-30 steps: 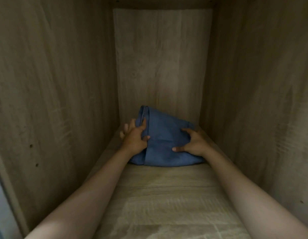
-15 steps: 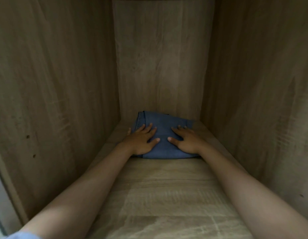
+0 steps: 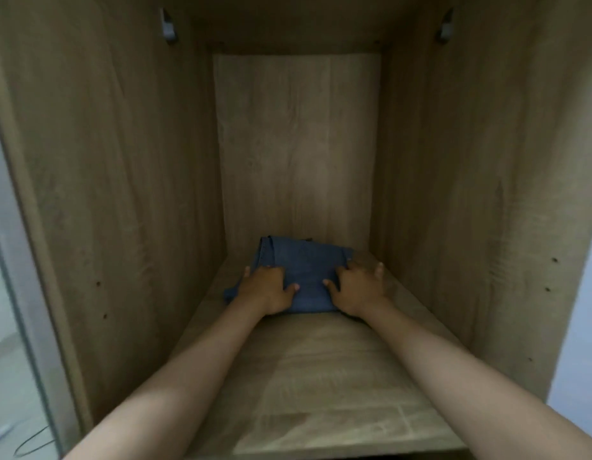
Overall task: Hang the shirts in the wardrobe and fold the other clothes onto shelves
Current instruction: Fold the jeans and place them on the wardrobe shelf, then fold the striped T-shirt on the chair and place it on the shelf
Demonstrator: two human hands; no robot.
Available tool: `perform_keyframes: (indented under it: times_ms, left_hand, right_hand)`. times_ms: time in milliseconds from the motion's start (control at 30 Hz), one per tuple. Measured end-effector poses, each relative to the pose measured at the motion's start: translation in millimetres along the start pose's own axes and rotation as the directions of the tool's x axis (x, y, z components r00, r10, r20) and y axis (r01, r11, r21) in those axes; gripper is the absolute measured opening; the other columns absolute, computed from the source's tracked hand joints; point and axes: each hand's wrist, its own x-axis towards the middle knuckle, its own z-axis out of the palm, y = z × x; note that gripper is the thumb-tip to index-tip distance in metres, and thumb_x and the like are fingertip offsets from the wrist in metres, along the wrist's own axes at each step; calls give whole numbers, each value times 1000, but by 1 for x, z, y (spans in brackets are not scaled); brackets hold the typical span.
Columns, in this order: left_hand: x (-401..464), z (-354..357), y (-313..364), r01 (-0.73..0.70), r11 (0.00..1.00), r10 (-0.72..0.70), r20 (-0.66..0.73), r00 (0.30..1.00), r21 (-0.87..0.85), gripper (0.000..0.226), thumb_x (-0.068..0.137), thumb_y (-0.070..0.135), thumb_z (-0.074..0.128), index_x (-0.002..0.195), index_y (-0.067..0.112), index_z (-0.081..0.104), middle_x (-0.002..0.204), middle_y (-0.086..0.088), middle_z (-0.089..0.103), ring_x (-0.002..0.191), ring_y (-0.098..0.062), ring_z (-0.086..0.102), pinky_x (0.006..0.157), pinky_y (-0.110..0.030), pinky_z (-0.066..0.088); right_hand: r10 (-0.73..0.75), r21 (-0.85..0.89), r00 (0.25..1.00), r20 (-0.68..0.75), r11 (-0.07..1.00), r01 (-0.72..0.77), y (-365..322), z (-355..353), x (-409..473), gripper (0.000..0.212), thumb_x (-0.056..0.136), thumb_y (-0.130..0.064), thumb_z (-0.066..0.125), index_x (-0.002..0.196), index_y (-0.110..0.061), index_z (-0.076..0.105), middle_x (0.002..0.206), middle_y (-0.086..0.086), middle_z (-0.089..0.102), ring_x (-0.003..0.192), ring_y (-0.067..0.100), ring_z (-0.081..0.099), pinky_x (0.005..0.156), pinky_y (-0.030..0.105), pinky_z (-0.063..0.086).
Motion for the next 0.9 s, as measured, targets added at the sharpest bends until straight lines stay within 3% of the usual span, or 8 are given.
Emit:
perform_keyframes:
  times_ms: [133, 300, 400, 467, 567, 667, 767, 900]
  left_hand:
    - [-48, -22, 10, 1, 1000, 2, 138, 990, -17, 57, 91, 52, 44, 138, 20, 41, 142, -5, 45, 130, -27, 41, 115, -46, 22]
    - [-150, -36, 17, -129, 962, 153, 82, 985, -240, 60, 90, 46, 52, 142, 21, 35, 142, -1, 44, 126, -23, 45, 101, -34, 41]
    - [-217, -37, 17, -224, 935, 243, 40, 969, -274, 58, 89, 44, 54, 139, 21, 38, 134, -1, 50, 119, -21, 50, 93, -33, 47]
    - [-256, -31, 17, -308, 907, 326, 14, 945, -286, 58, 90, 43, 54, 140, 19, 38, 137, -3, 49, 124, -22, 46, 97, -35, 45]
    - [-314, -11, 28, -379, 842, 430, 52, 901, -385, 62, 90, 42, 55, 144, 21, 33, 146, 0, 42, 134, -19, 37, 107, -37, 38]
    - [-376, 14, 53, -402, 767, 538, 160, 827, -500, 61, 90, 40, 56, 144, 24, 33, 145, 2, 42, 134, -17, 39, 106, -39, 40]
    - [-437, 37, 84, -408, 710, 632, 264, 729, -574, 54, 89, 39, 58, 138, 22, 41, 134, -1, 53, 120, -16, 53, 100, -34, 45]
    - [-523, 62, 125, -455, 641, 754, 394, 526, -618, 43, 86, 38, 62, 125, 22, 53, 114, -1, 63, 95, -13, 61, 89, -30, 50]
  right_hand:
    - [61, 78, 998, -8, 995, -60, -10, -10, -43, 50, 96, -51, 35, 127, -15, 50, 140, 12, 46, 128, 29, 43, 110, 57, 24]
    - [206, 342, 977, -57, 923, -175, -43, -31, -144, 56, 93, -54, 41, 140, -23, 42, 138, 3, 52, 123, 25, 51, 104, 47, 39]
    - [269, 359, 960, -76, 906, -226, -65, -43, -227, 61, 91, -54, 44, 142, -21, 38, 135, 4, 54, 120, 25, 53, 101, 45, 43]
    - [292, 338, 954, -72, 907, -252, -73, -52, -283, 63, 92, -50, 48, 145, -20, 33, 145, 3, 45, 132, 24, 43, 106, 45, 38]
    - [373, 322, 922, -101, 889, -325, -75, -67, -372, 57, 92, -43, 53, 143, -24, 36, 144, -2, 46, 129, 21, 46, 104, 40, 41]
    - [532, 365, 837, -129, 810, -459, -76, -71, -466, 49, 90, -39, 57, 136, -25, 46, 128, -2, 59, 117, 16, 55, 98, 37, 46]
    - [688, 395, 708, -159, 702, -593, -77, -65, -560, 38, 88, -36, 60, 124, -24, 55, 106, -3, 65, 101, 14, 62, 89, 35, 50]
    - [840, 396, 524, -144, 534, -747, -87, -50, -687, 30, 85, -36, 60, 112, -23, 62, 92, -6, 68, 88, 15, 63, 84, 38, 52]
